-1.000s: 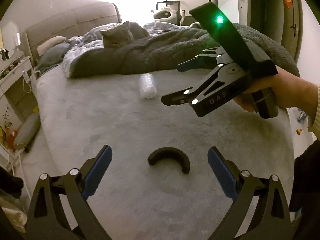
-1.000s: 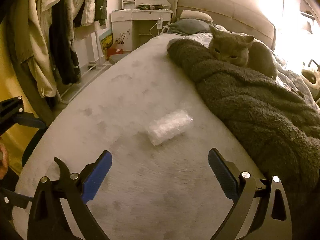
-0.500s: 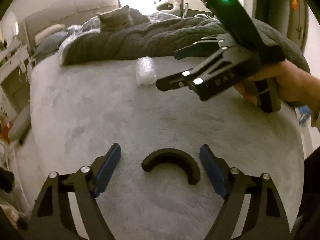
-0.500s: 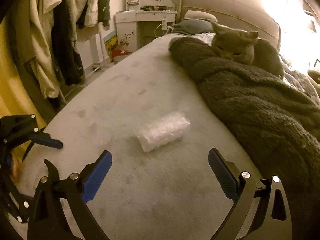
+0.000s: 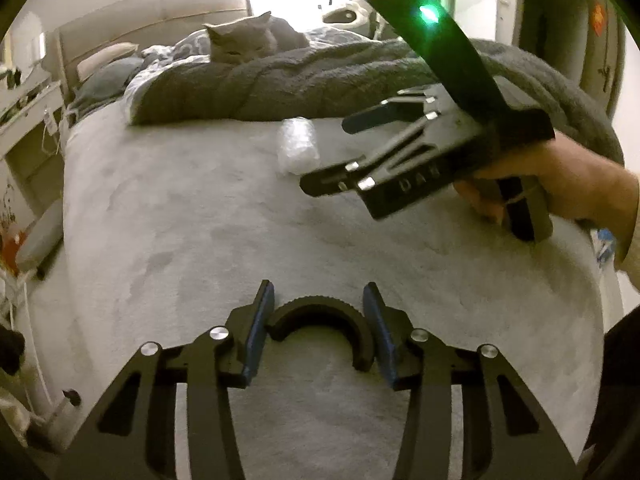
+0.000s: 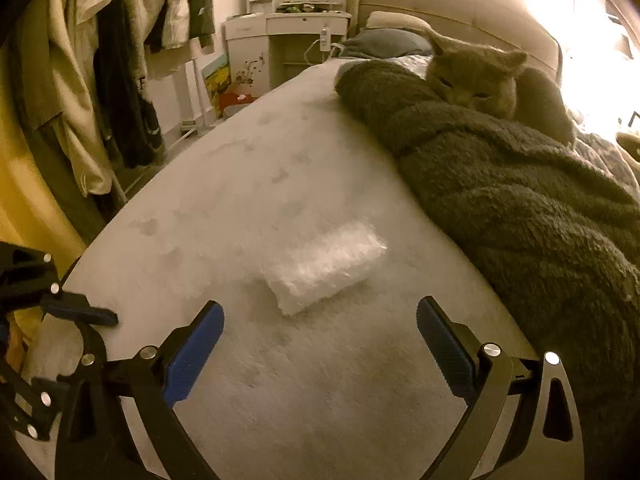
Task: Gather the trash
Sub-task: 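Close the left tool on the black curved piece while the right tool grasps the bubble-wrap roll, then carry the black piece to the bin and open the left tool while the right tool carries the bubble wrap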
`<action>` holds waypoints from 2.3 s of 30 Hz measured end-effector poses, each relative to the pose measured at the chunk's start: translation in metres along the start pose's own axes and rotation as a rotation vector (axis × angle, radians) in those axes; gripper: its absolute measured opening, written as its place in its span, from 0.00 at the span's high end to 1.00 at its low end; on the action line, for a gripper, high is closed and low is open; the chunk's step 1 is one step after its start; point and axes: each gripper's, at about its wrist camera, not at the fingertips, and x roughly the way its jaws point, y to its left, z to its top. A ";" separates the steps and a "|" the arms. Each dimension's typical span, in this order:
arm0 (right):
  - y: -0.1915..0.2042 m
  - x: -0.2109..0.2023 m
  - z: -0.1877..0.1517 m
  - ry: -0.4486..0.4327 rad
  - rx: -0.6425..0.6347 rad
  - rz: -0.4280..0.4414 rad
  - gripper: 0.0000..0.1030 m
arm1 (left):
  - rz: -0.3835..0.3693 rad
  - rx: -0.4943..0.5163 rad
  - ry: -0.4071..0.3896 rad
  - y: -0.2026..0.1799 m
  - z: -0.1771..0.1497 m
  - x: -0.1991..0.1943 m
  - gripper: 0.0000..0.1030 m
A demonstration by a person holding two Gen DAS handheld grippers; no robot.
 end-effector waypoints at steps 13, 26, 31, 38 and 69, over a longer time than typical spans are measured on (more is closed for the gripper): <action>-0.006 0.016 0.010 0.018 0.016 -0.028 0.20 | -0.053 -0.153 -0.036 0.027 0.000 -0.025 0.54; -0.002 0.034 0.022 0.046 0.043 -0.018 0.39 | -0.036 -0.218 -0.020 0.049 -0.013 -0.055 0.54; 0.006 0.025 0.026 0.042 0.054 -0.048 0.40 | 0.004 -0.232 -0.023 0.057 -0.019 -0.071 0.54; 0.036 0.007 0.037 0.040 0.030 -0.082 0.40 | 0.055 -0.292 -0.027 0.075 -0.025 -0.090 0.54; 0.186 -0.053 0.002 -0.022 0.232 0.010 0.40 | 0.318 -0.414 -0.013 0.131 -0.080 -0.151 0.53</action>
